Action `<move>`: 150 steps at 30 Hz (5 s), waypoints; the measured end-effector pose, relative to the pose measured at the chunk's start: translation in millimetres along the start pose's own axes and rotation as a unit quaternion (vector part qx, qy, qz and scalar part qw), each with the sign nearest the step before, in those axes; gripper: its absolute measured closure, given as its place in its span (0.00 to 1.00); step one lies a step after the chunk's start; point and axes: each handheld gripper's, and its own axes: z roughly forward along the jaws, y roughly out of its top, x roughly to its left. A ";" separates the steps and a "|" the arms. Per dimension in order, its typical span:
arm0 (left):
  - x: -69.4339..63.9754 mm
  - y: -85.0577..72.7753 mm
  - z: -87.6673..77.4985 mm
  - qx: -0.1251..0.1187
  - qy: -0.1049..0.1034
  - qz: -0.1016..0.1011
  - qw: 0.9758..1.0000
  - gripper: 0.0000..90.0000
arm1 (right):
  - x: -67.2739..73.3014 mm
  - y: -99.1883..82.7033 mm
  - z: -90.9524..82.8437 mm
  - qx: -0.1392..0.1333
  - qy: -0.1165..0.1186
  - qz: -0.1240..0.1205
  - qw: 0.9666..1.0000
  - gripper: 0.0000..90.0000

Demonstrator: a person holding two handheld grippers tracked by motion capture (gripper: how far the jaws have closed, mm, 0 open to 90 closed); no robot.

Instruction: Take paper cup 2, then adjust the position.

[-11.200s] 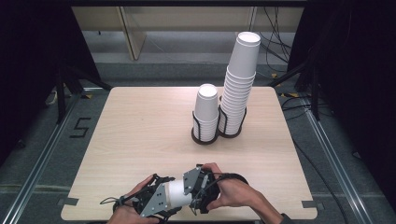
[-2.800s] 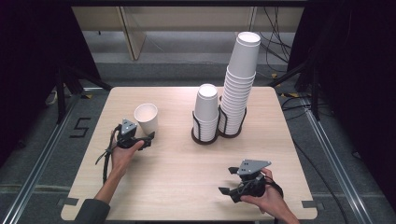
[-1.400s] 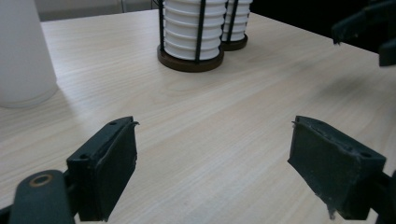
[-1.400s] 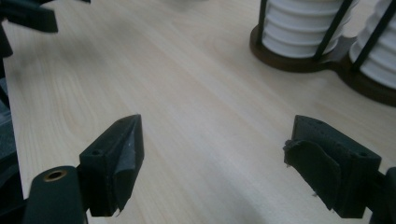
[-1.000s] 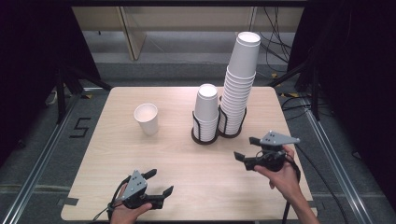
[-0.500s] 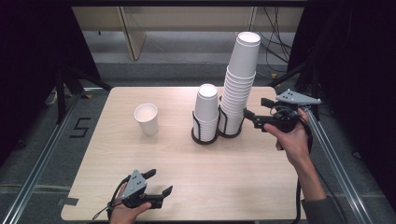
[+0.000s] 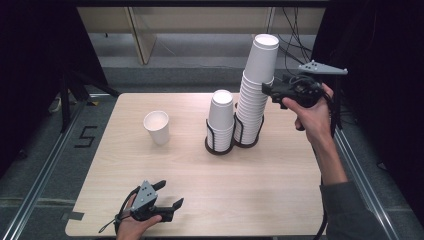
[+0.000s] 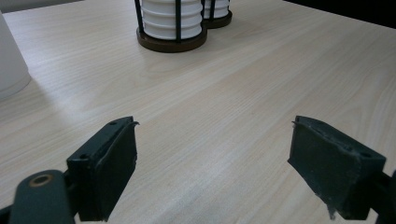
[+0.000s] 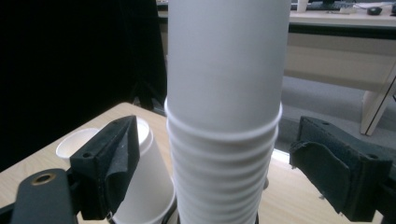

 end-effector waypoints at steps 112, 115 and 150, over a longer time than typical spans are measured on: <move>0.3 0.6 7.8 -0.029 -0.003 -0.013 0.999 0.16 | 93.3 -143.9 -11.6 0.013 0.138 -0.015 0.990 0.20; -0.9 0.1 9.6 -0.035 -0.009 -0.012 0.999 0.16 | 101.8 -156.4 1.0 0.020 0.151 -0.020 0.988 0.20; -6.0 4.3 9.2 -0.069 -0.035 -0.010 0.997 0.16 | 159.4 -197.2 37.4 0.073 0.239 -0.028 0.968 0.20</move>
